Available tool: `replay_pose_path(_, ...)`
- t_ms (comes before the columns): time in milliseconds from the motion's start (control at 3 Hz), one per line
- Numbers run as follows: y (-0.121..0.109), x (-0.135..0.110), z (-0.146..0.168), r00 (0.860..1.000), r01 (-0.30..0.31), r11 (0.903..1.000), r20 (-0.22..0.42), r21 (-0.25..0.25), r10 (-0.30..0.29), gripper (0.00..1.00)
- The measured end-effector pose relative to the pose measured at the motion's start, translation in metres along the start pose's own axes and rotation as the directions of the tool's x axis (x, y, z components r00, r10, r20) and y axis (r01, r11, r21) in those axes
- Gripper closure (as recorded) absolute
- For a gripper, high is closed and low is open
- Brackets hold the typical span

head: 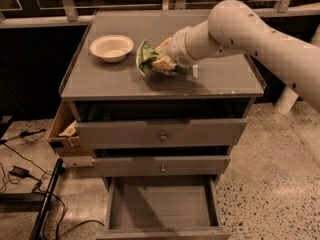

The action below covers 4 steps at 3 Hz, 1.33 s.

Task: Pick green jalapeno chip bag from bottom drawer and place on counter

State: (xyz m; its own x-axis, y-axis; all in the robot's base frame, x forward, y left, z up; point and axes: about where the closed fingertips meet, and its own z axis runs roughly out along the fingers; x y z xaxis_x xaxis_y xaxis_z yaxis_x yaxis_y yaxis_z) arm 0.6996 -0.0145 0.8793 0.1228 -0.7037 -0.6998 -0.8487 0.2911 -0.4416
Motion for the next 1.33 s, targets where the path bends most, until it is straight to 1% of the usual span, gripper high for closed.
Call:
replay_pose_path(333, 0.003, 0.016, 0.012, 0.999, -0.037, 0.9993, 0.011, -0.009, 0.037, 1.0)
replay_pose_path(667, 0.012, 0.024, 0.026, 0.999, -0.04, 0.9986, 0.034, -0.034, 0.041, 1.0)
replay_pose_path(1000, 0.012, 0.024, 0.027, 0.999, -0.04, 0.9986, 0.034, -0.035, 0.041, 0.81)
replay_pose_path(1333, 0.012, 0.024, 0.027, 0.999, -0.04, 0.9986, 0.034, -0.035, 0.041, 0.58)
